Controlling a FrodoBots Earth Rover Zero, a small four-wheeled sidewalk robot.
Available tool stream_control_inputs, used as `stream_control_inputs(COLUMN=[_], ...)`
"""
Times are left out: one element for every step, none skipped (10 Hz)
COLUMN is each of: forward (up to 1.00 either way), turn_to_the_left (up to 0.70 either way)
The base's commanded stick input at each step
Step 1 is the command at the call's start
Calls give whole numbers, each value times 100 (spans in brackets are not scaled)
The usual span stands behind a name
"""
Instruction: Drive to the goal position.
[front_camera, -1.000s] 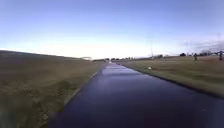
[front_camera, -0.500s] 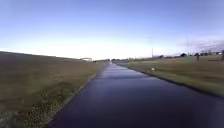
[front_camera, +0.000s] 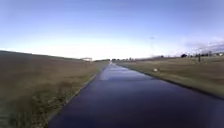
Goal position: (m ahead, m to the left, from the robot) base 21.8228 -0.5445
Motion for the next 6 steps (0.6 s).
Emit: stream_control_inputs(forward=[100, 100, 100, 100, 100, 100], turn_to_the_left=[0, 0, 0, 0, 0, 0])
